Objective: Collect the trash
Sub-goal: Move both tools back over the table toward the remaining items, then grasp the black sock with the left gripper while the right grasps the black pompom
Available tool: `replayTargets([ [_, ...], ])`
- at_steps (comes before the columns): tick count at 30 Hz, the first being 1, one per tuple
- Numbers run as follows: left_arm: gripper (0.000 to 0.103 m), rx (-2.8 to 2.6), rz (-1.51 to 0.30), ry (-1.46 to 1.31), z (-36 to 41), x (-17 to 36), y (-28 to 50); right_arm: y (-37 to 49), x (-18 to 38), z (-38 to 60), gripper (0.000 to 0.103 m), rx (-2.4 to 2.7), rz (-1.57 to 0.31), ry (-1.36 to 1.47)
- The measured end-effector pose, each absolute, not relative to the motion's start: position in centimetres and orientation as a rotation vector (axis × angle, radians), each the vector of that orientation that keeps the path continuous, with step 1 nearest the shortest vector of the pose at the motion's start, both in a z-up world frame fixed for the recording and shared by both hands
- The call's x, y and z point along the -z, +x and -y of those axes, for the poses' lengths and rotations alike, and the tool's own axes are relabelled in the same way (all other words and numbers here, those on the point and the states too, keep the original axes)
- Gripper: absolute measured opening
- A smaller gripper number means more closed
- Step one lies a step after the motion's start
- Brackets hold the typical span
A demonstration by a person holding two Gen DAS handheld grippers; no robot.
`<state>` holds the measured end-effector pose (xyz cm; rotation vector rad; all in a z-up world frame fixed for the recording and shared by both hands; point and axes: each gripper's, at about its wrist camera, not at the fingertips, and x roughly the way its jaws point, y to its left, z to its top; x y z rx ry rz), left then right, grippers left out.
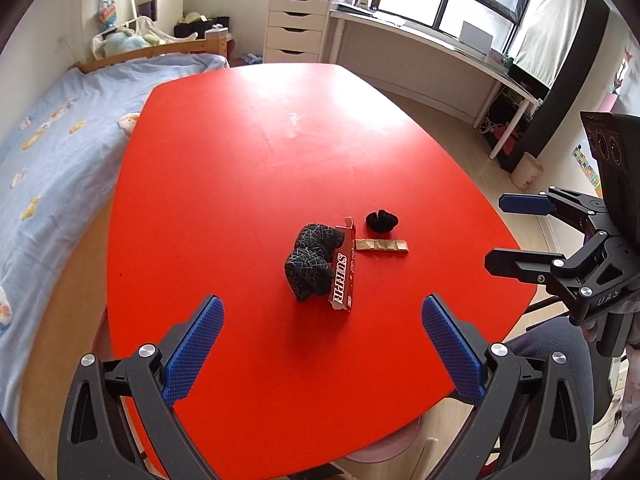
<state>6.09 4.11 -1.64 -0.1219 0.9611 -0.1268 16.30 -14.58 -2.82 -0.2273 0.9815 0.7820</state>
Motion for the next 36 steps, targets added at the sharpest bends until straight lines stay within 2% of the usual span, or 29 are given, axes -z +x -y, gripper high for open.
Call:
replayTargets([
  [17,0.095,0.134,-1.093,-0.177,-5.6,6.0,11.9,22.7,8.3,10.0,0.099,-0.739,-1.09,-0.26],
  [22,0.095,0.132,-1.105,-0.193,-5.6,6.8,12.3,23.0,9.4,9.2,0.092,-0.745,-1.105,-0.27],
  [26,0.094,0.135,-1.106,-0.208,-5.6,7.2,12.6,23.3,10.1,8.8,0.079,-0.743,-1.119,-0.274],
  [27,0.09,0.138,-1.104,-0.211,-5.5,7.3,12.5,23.3,10.3,8.7,0.073,-0.745,-1.12,-0.277],
  [28,0.081,0.14,-1.106,-0.209,-5.5,7.3,12.6,23.4,10.4,8.6,0.07,-0.744,-1.12,-0.28],
  [29,0.072,0.138,-1.109,-0.205,-5.4,7.3,12.6,23.3,10.4,8.5,0.061,-0.738,-1.115,-0.285],
  [30,0.067,0.14,-1.112,-0.204,-5.4,7.4,12.6,23.4,10.4,8.5,0.056,-0.739,-1.111,-0.287],
  [31,0.059,0.149,-1.113,-0.207,-5.3,7.4,12.7,23.4,10.4,8.5,0.053,-0.744,-1.109,-0.285],
  [32,0.045,0.154,-1.115,-0.204,-5.2,7.4,12.7,23.4,10.3,8.4,0.045,-0.748,-1.107,-0.289],
  [33,0.039,0.15,-1.118,-0.193,-5.0,7.4,12.8,23.3,10.3,8.3,0.034,-0.749,-1.104,-0.298],
  [34,0.034,0.146,-1.118,-0.186,-4.9,7.4,12.8,23.3,10.3,8.1,0.027,-0.751,-1.102,-0.306],
  [36,0.032,0.148,-1.117,-0.186,-4.8,7.4,12.7,23.3,10.3,8.1,0.024,-0.756,-1.1,-0.31],
])
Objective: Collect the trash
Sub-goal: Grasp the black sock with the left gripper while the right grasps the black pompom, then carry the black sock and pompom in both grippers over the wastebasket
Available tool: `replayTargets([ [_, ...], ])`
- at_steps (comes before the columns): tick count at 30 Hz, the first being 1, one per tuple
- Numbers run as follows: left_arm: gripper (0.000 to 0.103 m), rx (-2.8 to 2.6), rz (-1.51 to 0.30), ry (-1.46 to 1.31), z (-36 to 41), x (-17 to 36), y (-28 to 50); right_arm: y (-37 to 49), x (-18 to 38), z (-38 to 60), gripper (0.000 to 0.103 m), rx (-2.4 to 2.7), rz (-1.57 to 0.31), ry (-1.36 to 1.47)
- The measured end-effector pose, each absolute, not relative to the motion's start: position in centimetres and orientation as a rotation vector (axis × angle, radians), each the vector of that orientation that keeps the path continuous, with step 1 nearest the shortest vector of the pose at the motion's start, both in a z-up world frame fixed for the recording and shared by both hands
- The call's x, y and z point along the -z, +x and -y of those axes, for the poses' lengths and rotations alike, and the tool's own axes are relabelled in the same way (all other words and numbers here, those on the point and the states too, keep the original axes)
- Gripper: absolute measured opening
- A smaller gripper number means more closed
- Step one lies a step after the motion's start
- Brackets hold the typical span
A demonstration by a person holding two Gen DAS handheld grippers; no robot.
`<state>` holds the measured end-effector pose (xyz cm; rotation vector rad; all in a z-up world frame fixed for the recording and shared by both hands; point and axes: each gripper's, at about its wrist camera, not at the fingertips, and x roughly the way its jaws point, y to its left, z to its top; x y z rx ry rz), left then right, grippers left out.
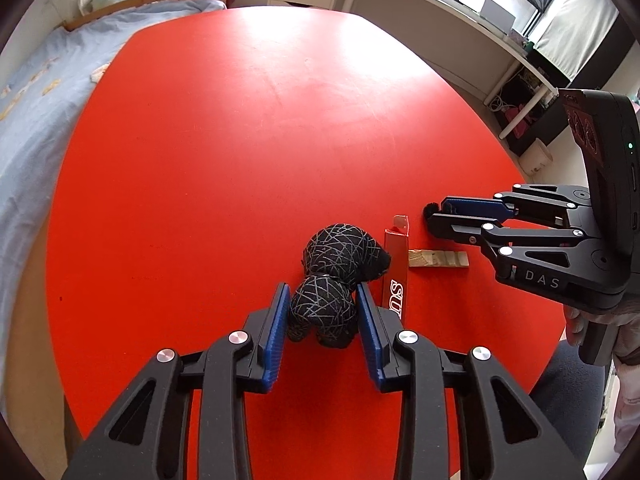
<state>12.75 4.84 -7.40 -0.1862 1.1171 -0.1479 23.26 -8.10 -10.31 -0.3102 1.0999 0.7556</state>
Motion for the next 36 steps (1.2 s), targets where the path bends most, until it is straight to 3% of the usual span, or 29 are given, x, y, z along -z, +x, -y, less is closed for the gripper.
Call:
replayTargets([
  [18,0.031,0.113,-1.059,-0.155,-4.5,5.2,11.1,21.5,7.6,9.2,0.023,-0.763,-1.044,-0.299],
  [36,0.031,0.088,-0.902,-0.086,-2.8,-0.8,3.9,12.6,1.3,15.7,0.023,-0.806,-0.911,-0.262],
])
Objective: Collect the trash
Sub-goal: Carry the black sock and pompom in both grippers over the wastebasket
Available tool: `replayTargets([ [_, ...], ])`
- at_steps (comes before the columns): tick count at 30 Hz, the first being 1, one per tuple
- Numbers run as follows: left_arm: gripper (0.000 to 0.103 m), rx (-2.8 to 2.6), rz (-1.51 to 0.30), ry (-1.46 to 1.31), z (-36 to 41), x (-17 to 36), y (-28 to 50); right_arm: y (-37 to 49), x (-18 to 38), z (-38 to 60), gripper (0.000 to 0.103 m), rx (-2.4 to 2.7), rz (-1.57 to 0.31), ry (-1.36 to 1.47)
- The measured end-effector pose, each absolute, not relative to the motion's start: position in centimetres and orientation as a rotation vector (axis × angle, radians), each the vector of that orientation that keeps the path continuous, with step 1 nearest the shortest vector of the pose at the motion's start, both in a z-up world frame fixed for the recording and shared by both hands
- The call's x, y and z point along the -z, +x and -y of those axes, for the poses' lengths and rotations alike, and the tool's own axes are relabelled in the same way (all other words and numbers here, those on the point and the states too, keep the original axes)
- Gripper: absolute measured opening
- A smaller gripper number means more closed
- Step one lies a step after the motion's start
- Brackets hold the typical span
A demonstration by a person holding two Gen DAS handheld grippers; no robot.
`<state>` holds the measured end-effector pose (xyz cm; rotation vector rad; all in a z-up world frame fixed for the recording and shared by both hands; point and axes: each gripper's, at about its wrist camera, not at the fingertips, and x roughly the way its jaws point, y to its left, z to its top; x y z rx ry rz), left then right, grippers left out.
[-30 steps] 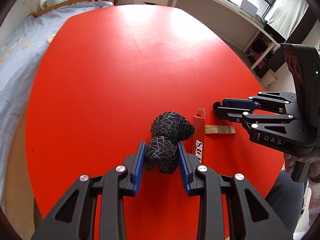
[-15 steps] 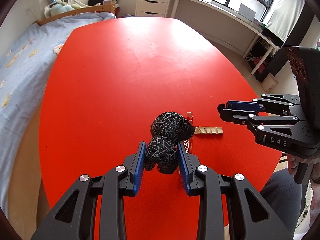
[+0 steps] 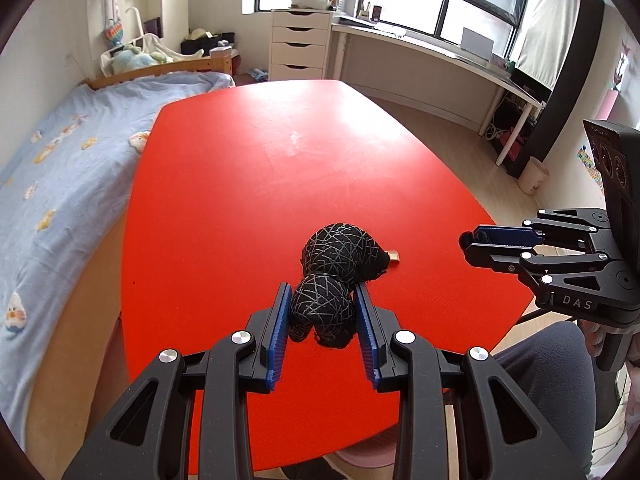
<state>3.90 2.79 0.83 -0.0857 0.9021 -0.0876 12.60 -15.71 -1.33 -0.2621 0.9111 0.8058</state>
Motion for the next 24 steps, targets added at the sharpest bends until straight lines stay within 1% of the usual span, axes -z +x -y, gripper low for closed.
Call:
replayTargets([
  [13,0.031,0.128,-0.868,-0.07,-0.9,-1.6,-1.1,6.2,-0.4,19.6,0.023,-0.835,-0.868,-0.237],
  [24,0.031,0.183,-0.915,-0.046,1.5,0.3,-4.5,2.1,1.4,21.2,0.023,-0.864,-0.915,-0.248],
])
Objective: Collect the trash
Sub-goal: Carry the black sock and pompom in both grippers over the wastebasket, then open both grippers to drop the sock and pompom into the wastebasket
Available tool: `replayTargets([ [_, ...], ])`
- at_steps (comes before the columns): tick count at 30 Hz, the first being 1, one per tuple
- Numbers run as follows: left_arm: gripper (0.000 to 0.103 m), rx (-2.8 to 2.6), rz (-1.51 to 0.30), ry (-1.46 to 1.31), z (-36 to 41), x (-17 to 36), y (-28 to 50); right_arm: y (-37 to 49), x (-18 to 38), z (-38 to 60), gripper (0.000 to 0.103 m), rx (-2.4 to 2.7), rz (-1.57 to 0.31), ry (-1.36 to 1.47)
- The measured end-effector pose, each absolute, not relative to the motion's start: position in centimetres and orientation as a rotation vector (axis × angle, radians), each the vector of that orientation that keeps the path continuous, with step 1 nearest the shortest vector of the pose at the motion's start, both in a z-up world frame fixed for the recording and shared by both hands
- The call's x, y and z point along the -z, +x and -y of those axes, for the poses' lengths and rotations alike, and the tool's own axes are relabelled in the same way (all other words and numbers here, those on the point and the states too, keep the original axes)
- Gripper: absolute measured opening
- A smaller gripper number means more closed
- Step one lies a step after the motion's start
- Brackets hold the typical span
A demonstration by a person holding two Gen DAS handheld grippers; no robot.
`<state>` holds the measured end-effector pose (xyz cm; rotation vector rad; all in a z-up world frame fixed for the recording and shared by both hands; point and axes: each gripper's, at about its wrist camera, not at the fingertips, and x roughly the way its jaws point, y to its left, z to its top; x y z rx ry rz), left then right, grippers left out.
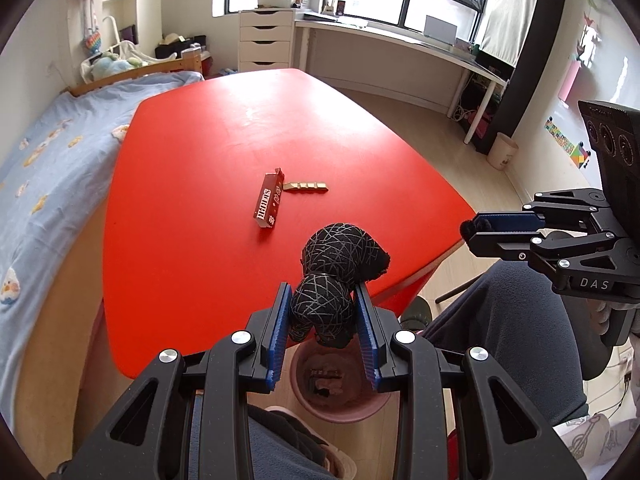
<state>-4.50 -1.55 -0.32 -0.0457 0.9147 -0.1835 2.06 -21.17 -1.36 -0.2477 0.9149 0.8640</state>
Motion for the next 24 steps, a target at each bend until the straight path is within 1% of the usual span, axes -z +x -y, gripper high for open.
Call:
replayTargets([
  [10,0.031,0.238,-0.96,-0.043,3.3,1.7,-6.6,0.1,3.1,21.6,0.024,-0.904,-0.967,-0.256],
  [12,0.033,0.244,-0.965,-0.041,3.5,1.8,-6.7,0.0,3.1,21.7,0.026,-0.912,-0.97,-0.249],
  [13,0.036,0.249,-0.965,-0.047,3.4,1.8,-6.7,-0.1,3.1,21.8,0.026,-0.914,-0.97,-0.25],
  [14,0.052,0.246,-0.966,-0.046,3.4,1.8,-6.8,-0.1,3.1,21.9,0.039,-0.909,-0.969,-0.25],
  [15,0.063,0.242,-0.96,-0.046,3.3,1.7,-6.8,-0.1,3.1,22.0,0.064,-0.902,-0.965,-0.246],
  [16,0.083,0.232,-0.949,-0.05,3.2,1.7,-6.9,0.0,3.1,22.2,0.075,-0.897,-0.961,-0.239],
  [17,0.088,0.219,-0.933,-0.052,3.1,1.6,-7.0,0.1,3.1,22.2,0.084,-0.89,-0.961,-0.236],
  [18,0.089,0.205,-0.932,-0.049,2.9,1.5,-6.9,0.3,3.2,22.2,0.091,-0.877,-0.962,-0.239],
  [20,0.093,0.182,-0.936,-0.04,2.9,1.6,-6.9,0.5,3.5,22.4,0.095,-0.854,-0.964,-0.243],
  [24,0.095,0.171,-0.935,-0.039,2.8,1.6,-6.9,0.7,3.9,22.5,0.097,-0.839,-0.975,-0.241],
])
